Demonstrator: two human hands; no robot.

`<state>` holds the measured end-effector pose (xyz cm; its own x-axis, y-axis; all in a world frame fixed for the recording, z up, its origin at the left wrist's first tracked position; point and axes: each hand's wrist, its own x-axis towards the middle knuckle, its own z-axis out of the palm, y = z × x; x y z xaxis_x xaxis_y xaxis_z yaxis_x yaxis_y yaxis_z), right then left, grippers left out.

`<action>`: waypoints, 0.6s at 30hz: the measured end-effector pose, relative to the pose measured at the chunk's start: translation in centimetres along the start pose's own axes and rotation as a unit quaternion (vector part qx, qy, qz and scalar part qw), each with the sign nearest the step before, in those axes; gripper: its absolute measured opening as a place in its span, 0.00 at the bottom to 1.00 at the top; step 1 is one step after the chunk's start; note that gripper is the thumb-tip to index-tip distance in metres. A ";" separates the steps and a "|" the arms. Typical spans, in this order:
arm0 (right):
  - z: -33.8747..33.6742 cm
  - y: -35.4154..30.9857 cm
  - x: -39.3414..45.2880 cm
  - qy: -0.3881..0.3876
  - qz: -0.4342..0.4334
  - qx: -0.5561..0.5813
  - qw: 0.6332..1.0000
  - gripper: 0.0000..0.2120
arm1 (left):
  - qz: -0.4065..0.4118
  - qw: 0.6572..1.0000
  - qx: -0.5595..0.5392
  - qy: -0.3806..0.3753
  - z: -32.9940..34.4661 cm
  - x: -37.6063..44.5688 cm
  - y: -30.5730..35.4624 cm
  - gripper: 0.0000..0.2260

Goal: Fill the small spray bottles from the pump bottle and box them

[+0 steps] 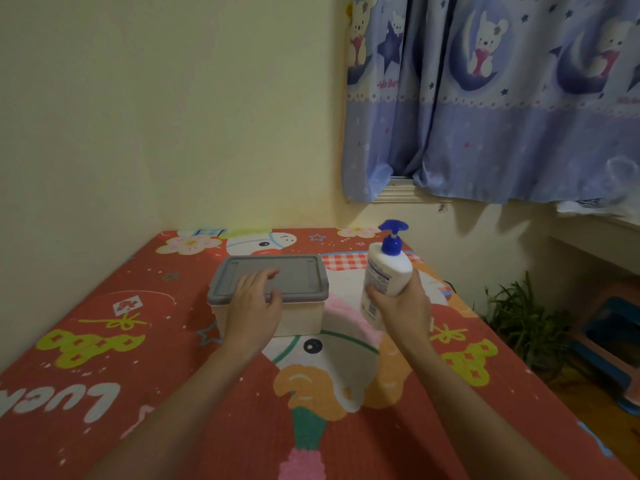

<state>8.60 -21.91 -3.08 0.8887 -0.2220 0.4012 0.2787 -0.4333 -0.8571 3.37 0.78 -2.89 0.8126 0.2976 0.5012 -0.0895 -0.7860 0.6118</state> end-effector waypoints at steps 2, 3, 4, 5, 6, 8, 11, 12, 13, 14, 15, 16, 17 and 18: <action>1.4 -0.2 1.0 -0.014 0.007 0.003 1.000 0.27 | -0.005 1.000 0.006 -0.009 -0.2 0.2 -0.3 0.17; 2.0 -0.2 1.4 -0.019 0.012 0.003 1.000 0.27 | -0.007 1.000 0.009 -0.015 -0.3 0.3 -0.3 0.17; 2.6 -0.2 1.7 -0.025 0.016 0.002 1.000 0.27 | -0.009 1.000 0.013 -0.020 -0.4 0.3 -0.4 0.18; 3.1 -0.2 1.9 -0.031 0.020 0.000 0.999 0.26 | -0.012 1.000 0.016 -0.024 -0.6 0.4 -0.4 0.18; 3.6 -0.1 2.2 -0.037 0.022 -0.002 0.999 0.26 | -0.013 0.999 0.021 -0.026 -0.7 0.5 -0.5 0.19; 4.4 0.2 2.5 -0.048 0.031 -0.003 0.998 0.26 | -0.016 0.999 0.029 -0.029 -0.9 0.6 -0.7 0.19; 5.2 1.2 2.9 -0.049 0.047 -0.016 0.998 0.26 | -0.015 0.999 0.031 -0.033 -1.2 0.7 -1.1 0.19; 5.4 1.6 3.1 -0.048 0.052 -0.022 0.997 0.26 | -0.012 0.999 0.031 -0.033 -1.3 0.7 -1.3 0.20; 5.5 1.9 3.2 -0.048 0.059 -0.027 0.997 0.26 | -0.009 0.999 0.033 -0.032 -1.4 0.6 -1.5 0.20; 5.5 2.2 3.4 -0.047 0.064 -0.027 0.996 0.26 | -0.006 0.999 0.034 -0.027 -1.5 0.7 -1.8 0.20; 5.4 2.5 3.5 -0.046 0.071 -0.029 0.996 0.26 | -0.006 0.999 0.035 -0.023 -1.7 0.7 -2.0 0.20; 5.3 2.9 3.6 -0.044 0.078 -0.030 0.996 0.26 | -0.006 0.999 0.037 -0.019 -1.8 0.7 -2.2 0.20; 5.2 3.1 3.6 -0.041 0.084 -0.034 0.995 0.26 | -0.006 0.999 0.038 -0.015 -1.9 0.8 -2.4 0.20; 5.0 3.5 3.7 -0.038 0.088 -0.036 0.995 0.26 | -0.004 0.999 0.038 -0.012 -1.9 0.8 -2.6 0.19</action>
<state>14.68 -19.83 -6.19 0.9471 -0.2349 0.2189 0.0917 -0.4555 -0.8855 3.18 4.05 -2.90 0.8264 0.2927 0.4810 -0.0389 -0.8226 0.5674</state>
